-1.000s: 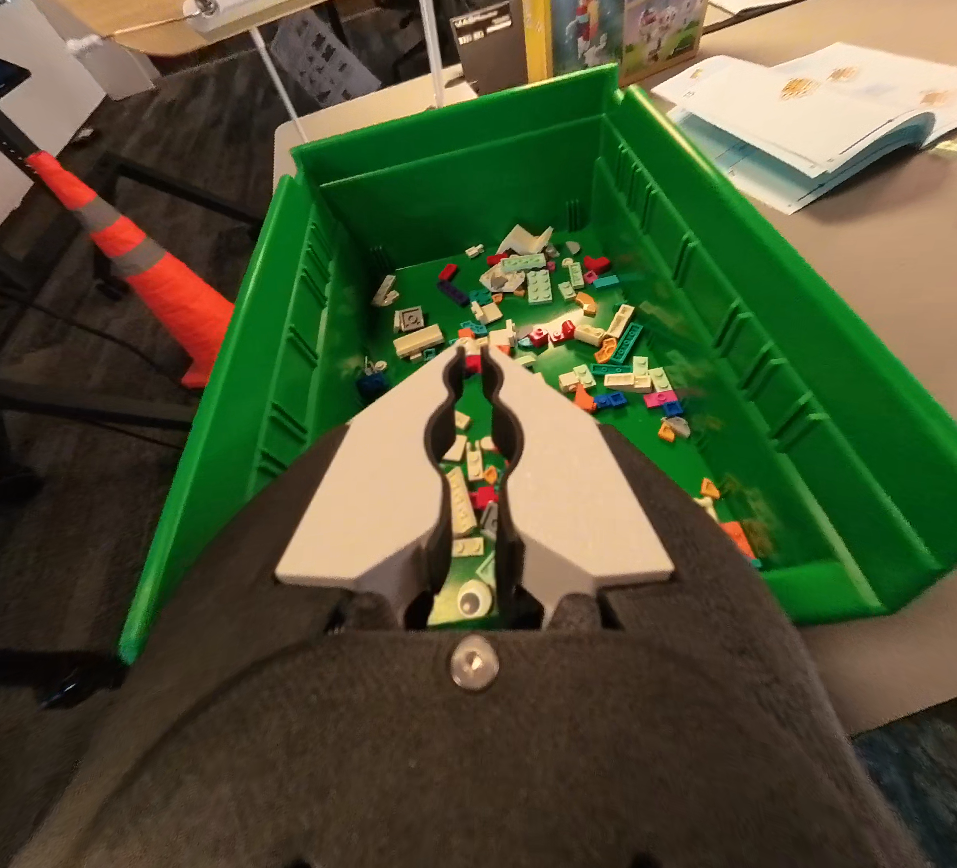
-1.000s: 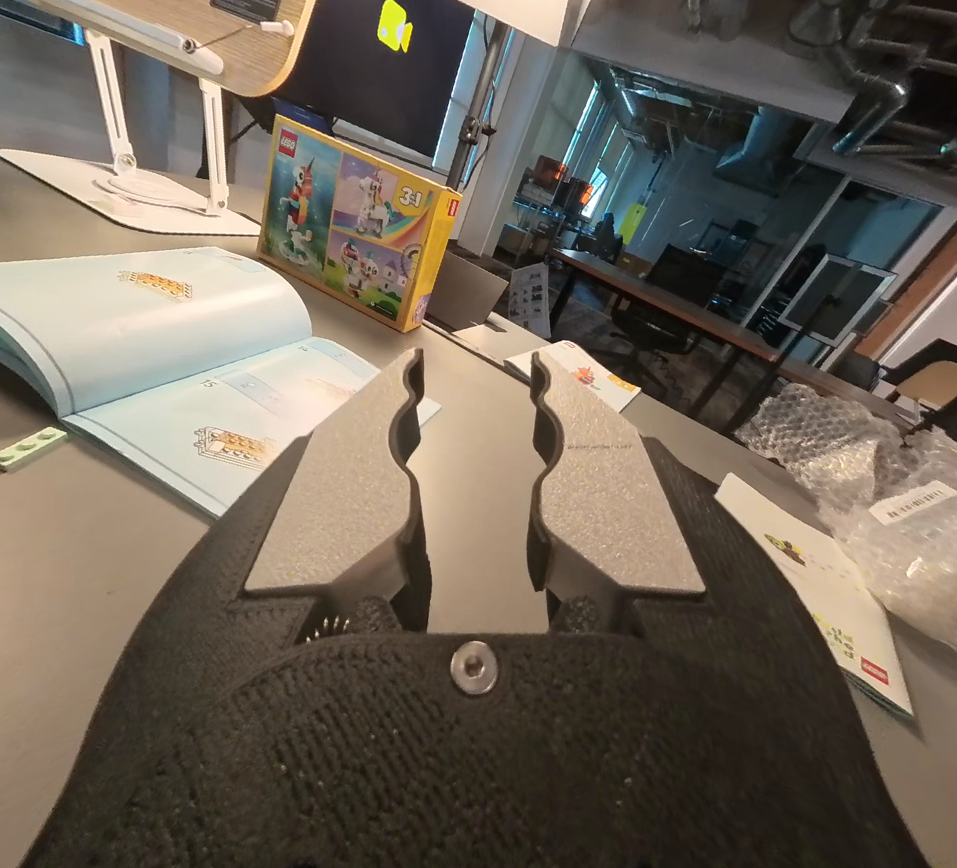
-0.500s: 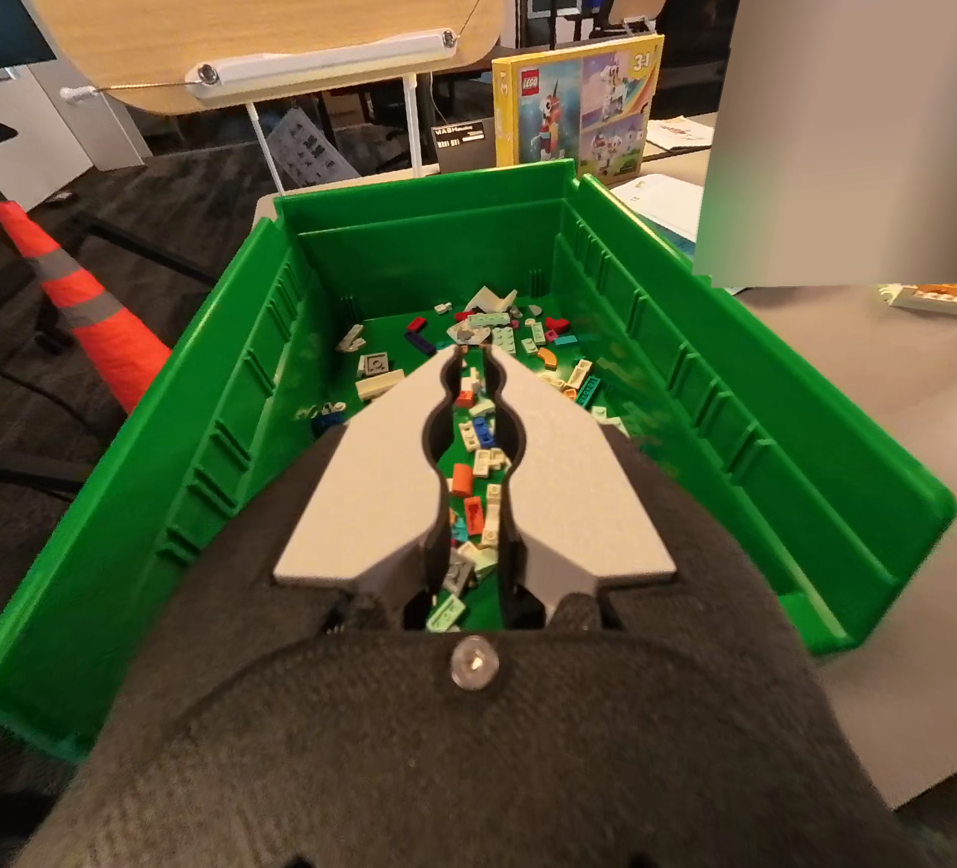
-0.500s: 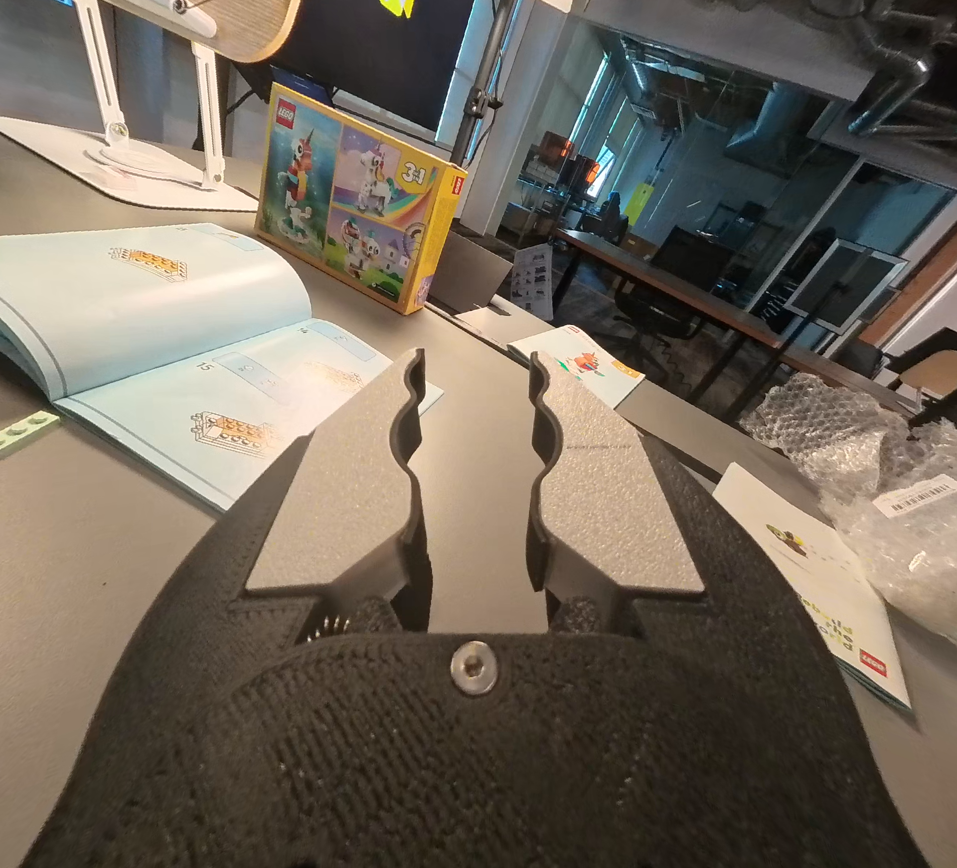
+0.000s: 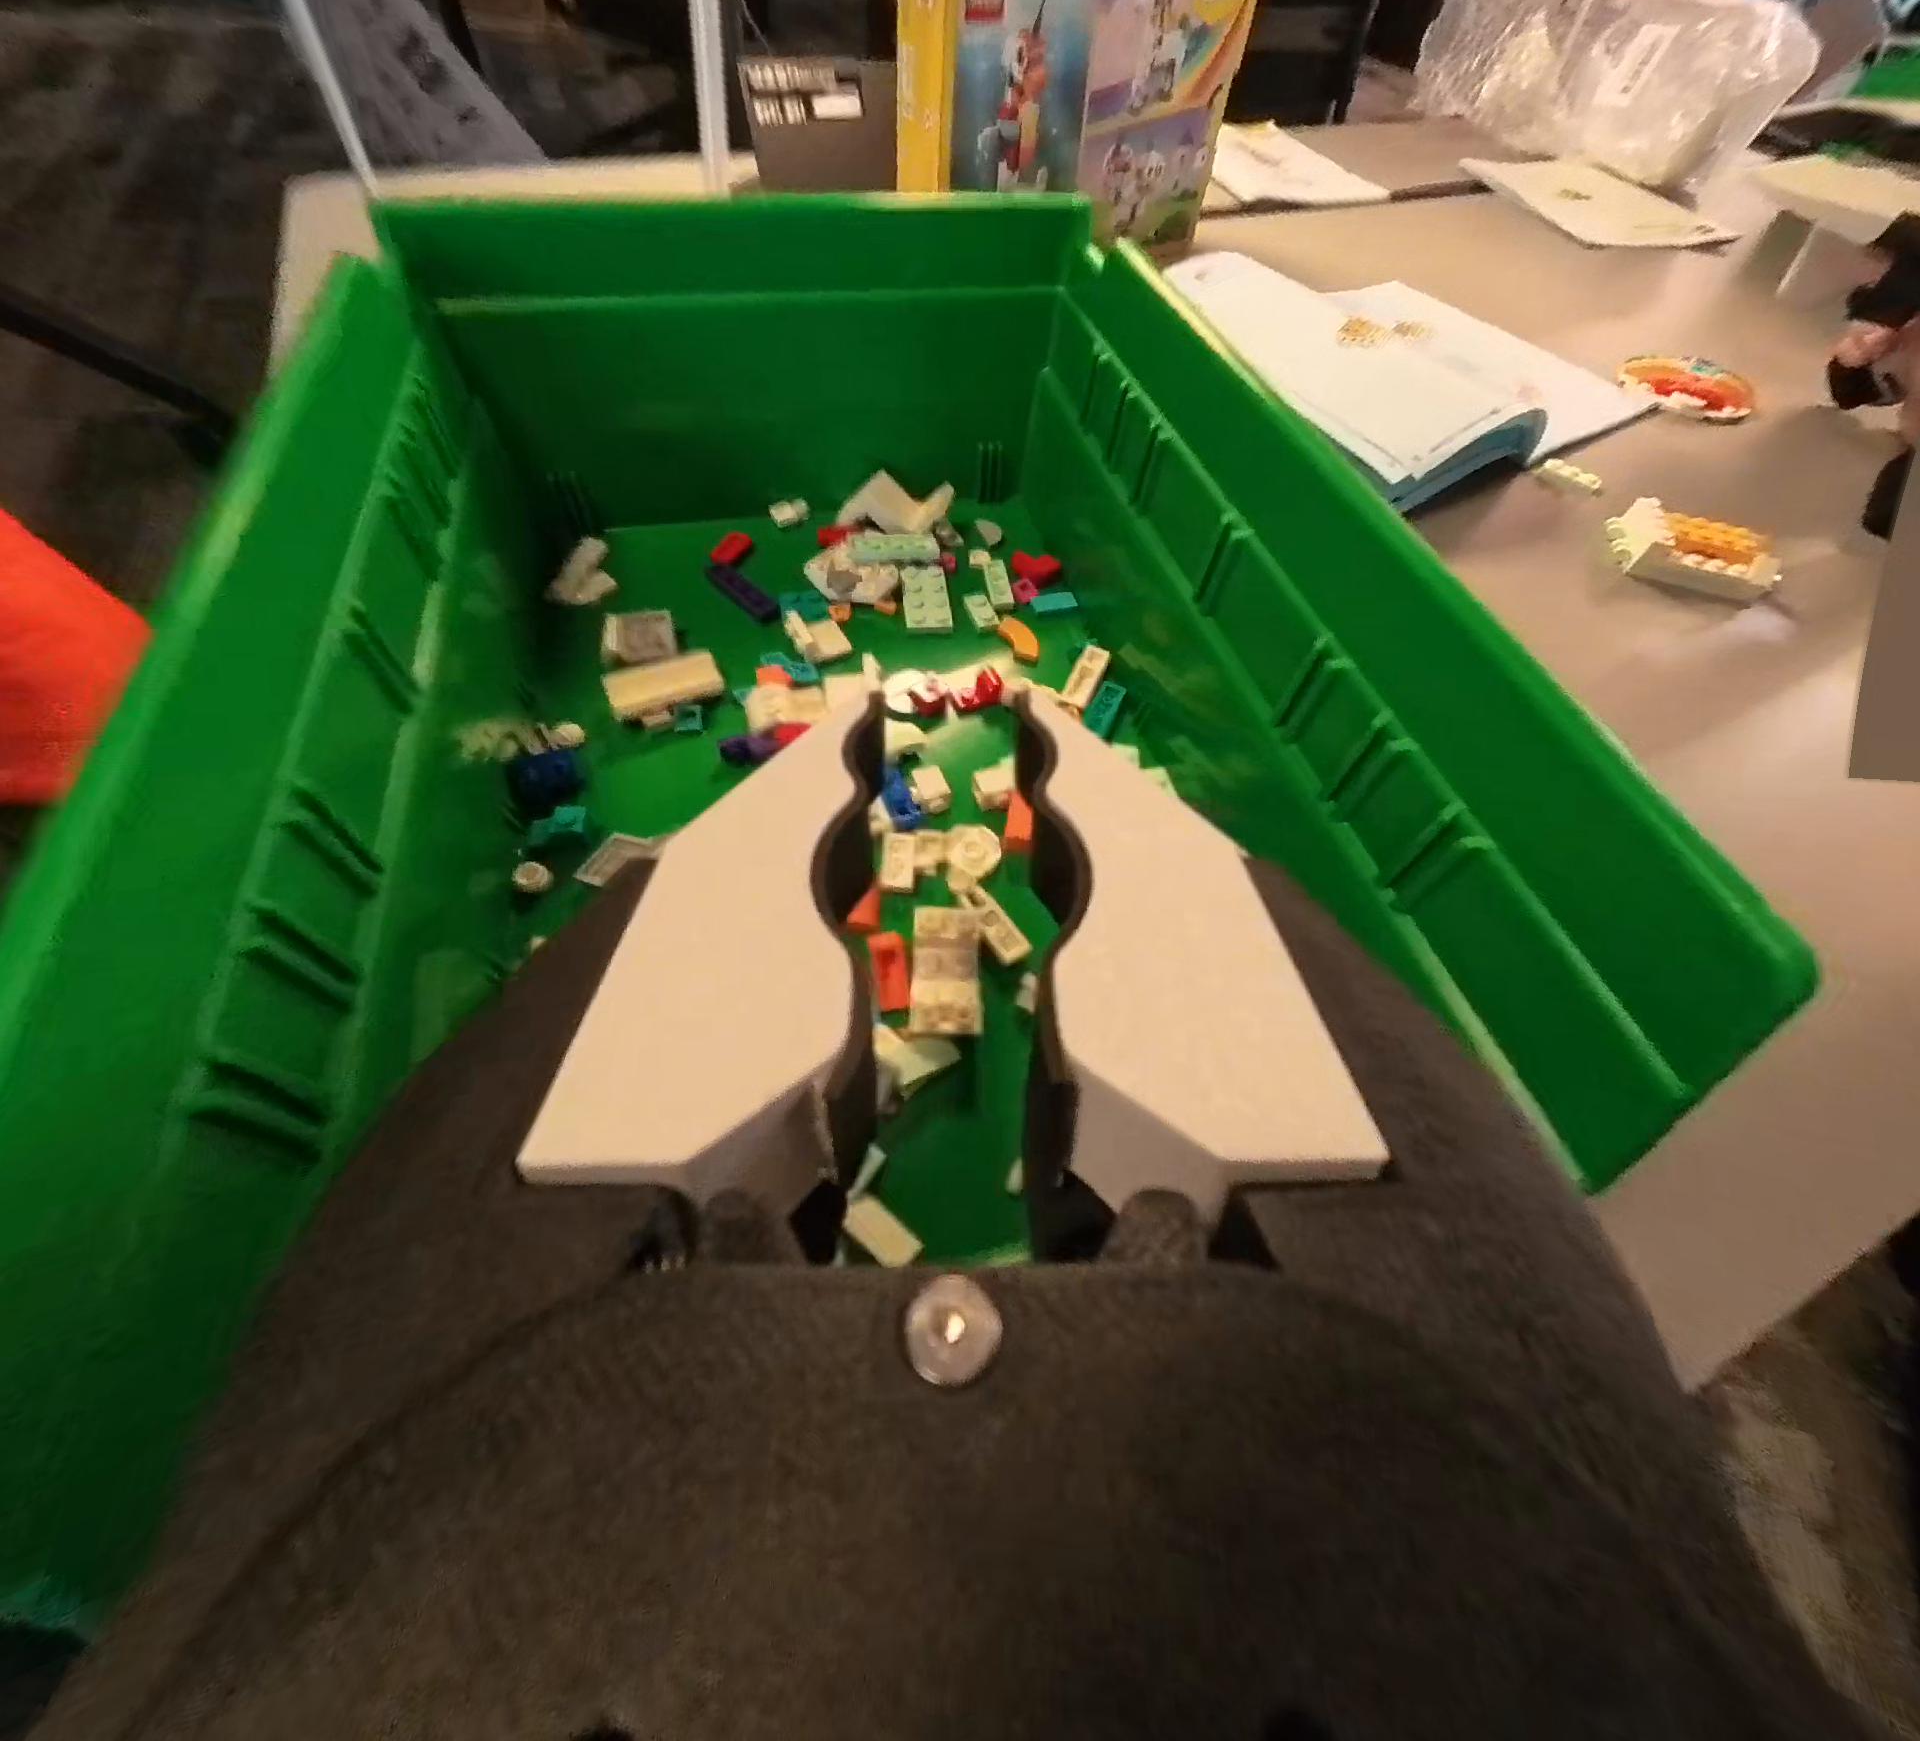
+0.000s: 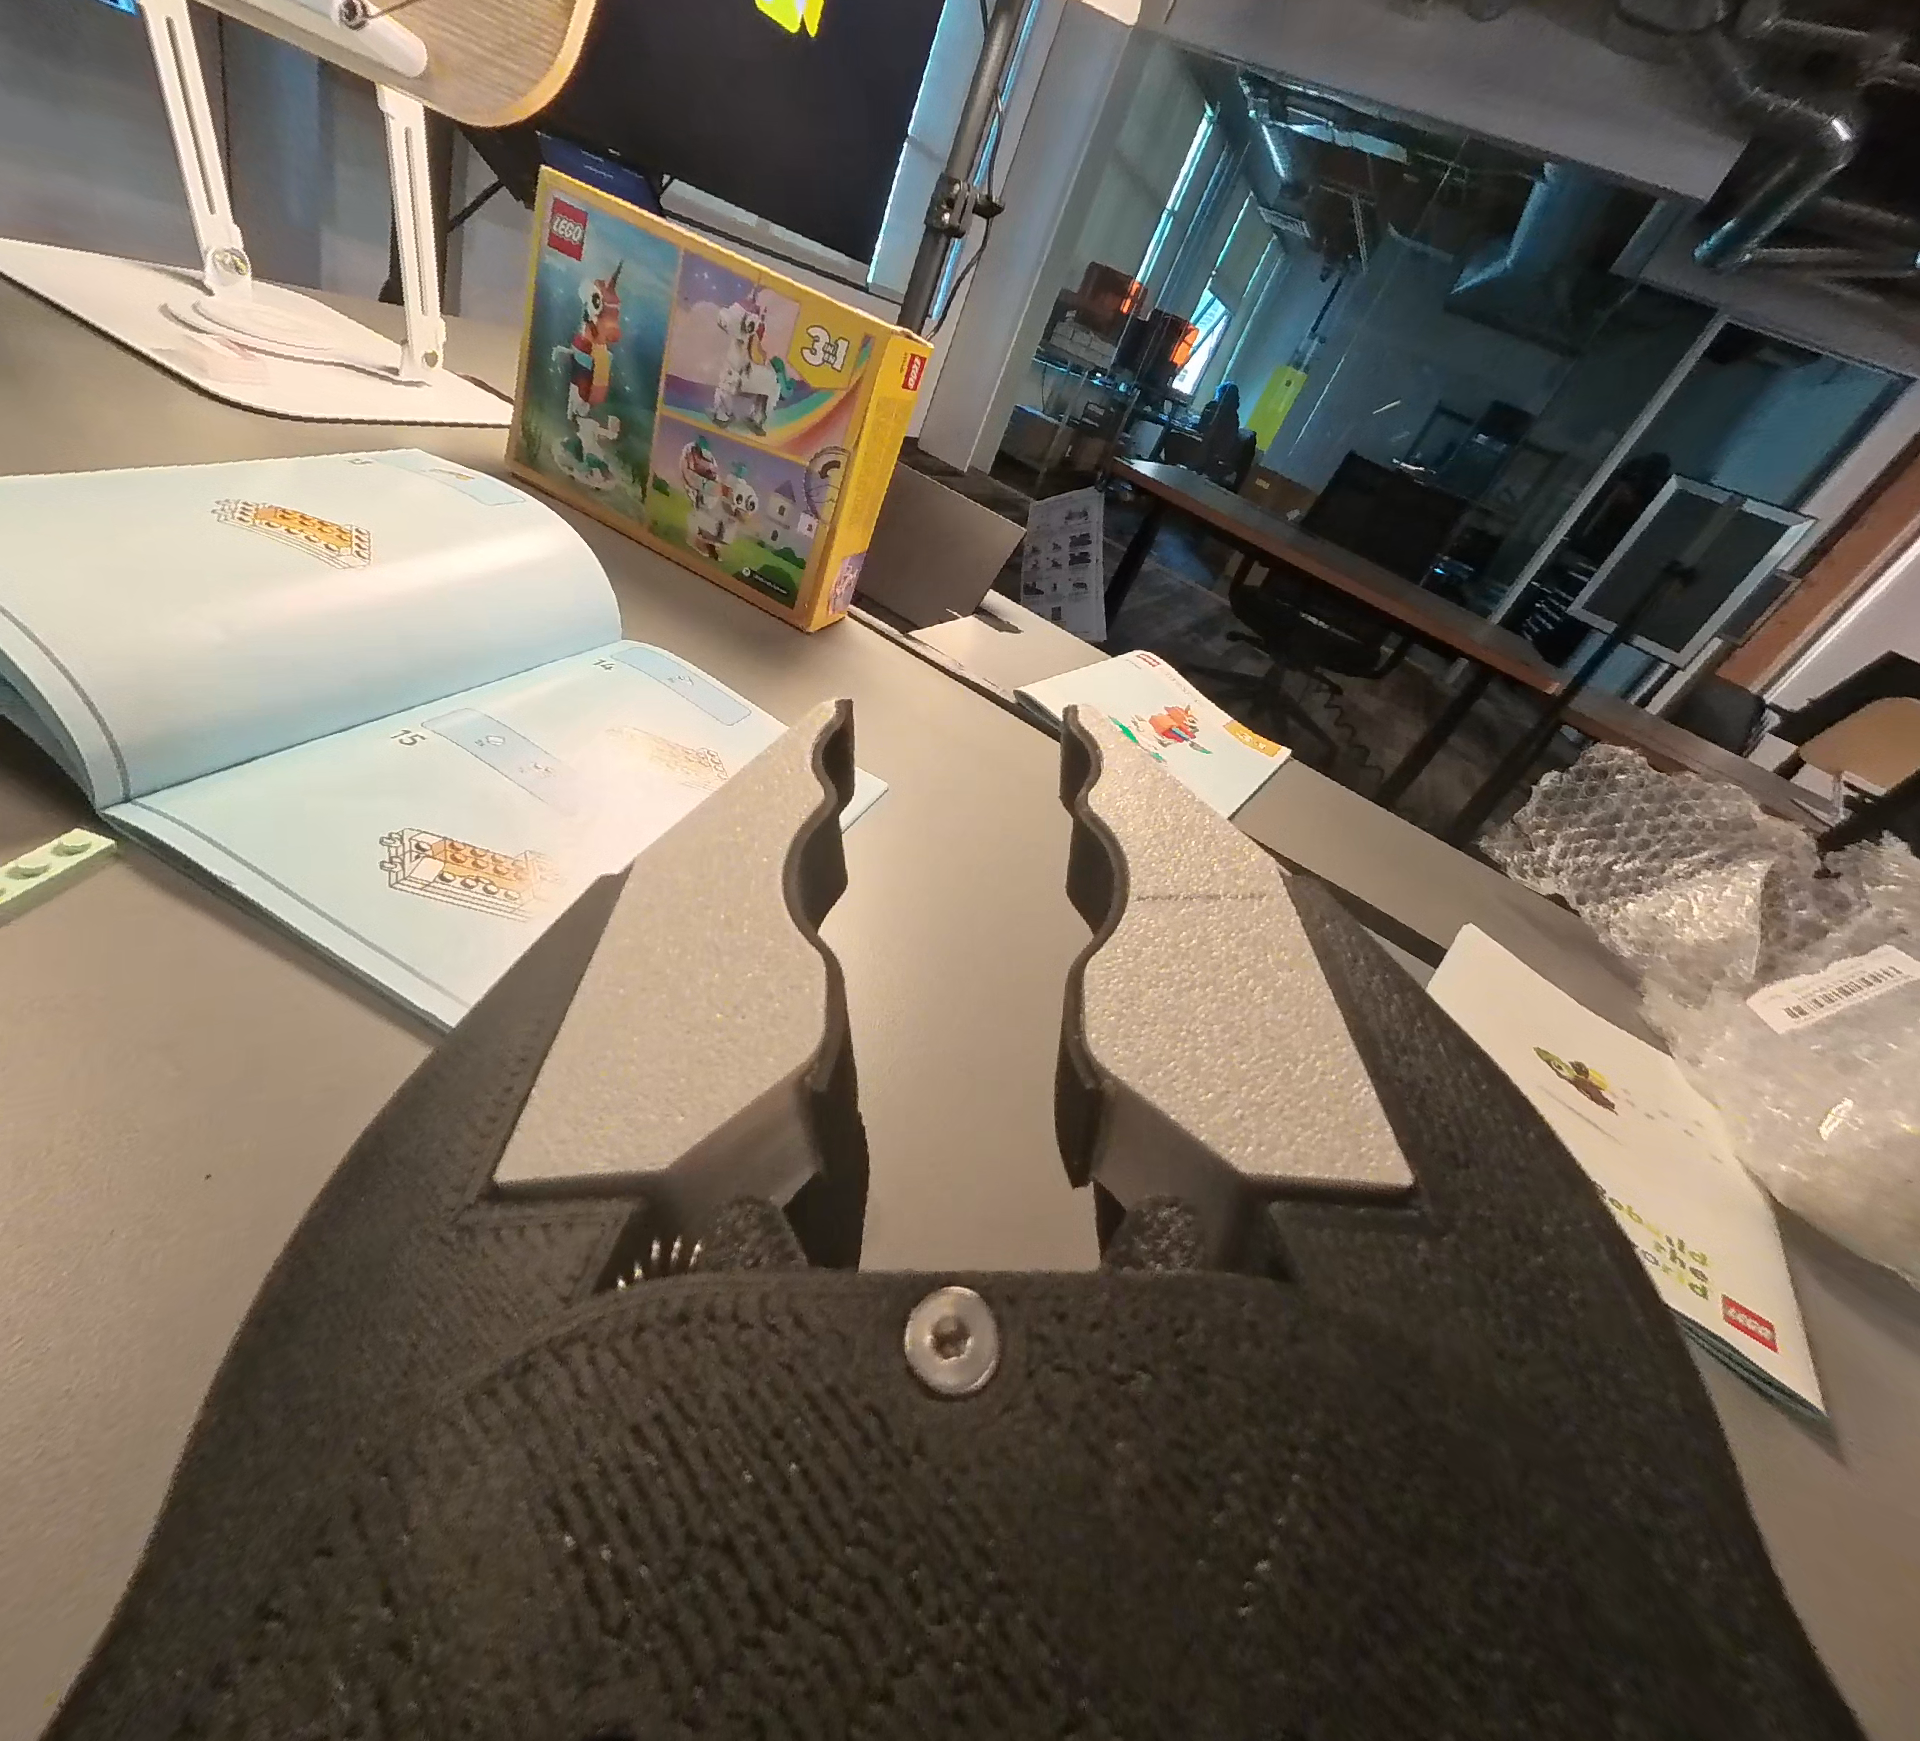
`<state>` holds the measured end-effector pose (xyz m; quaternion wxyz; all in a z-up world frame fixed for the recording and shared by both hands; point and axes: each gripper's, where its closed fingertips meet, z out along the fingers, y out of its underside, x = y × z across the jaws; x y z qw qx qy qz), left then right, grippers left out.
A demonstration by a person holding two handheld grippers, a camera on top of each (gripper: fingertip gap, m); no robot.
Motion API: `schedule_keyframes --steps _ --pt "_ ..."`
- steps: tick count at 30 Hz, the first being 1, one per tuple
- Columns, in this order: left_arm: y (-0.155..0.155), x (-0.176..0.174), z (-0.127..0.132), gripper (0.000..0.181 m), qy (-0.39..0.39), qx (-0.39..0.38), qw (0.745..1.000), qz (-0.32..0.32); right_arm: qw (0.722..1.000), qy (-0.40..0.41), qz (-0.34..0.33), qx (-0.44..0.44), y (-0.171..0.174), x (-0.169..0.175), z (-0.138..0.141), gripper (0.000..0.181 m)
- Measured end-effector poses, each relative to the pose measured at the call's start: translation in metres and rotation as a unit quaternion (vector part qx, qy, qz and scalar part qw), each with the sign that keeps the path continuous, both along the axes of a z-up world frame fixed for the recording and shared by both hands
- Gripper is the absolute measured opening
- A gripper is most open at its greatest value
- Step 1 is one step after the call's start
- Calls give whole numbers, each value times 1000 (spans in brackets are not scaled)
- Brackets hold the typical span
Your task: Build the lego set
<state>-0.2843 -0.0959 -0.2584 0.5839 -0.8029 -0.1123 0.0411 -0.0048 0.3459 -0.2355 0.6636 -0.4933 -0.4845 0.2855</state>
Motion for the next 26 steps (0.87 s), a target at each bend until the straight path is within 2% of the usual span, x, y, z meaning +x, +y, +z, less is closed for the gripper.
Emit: schedule_keyframes --steps 4,7,13,16,18,26 --pt "-35 -30 38 15 94 30 992 84 1000 4 1 -2 0 1 1 38" --pt "-56 -42 55 20 100 20 988 113 1000 4 2 -1 0 1 1 38" --pt "-84 -65 50 26 113 -103 977 150 1000 8 6 -1 -2 1 3 38" --pt "-82 -61 34 26 38 -164 977 129 1000 8 4 1 -1 1 3 38" --pt "-77 -59 24 26 15 -197 974 113 1000 9 2 4 -2 1 3 38" --pt "-68 -63 8 19 56 -310 945 84 1000 13 5 3 -2 2 4 38"
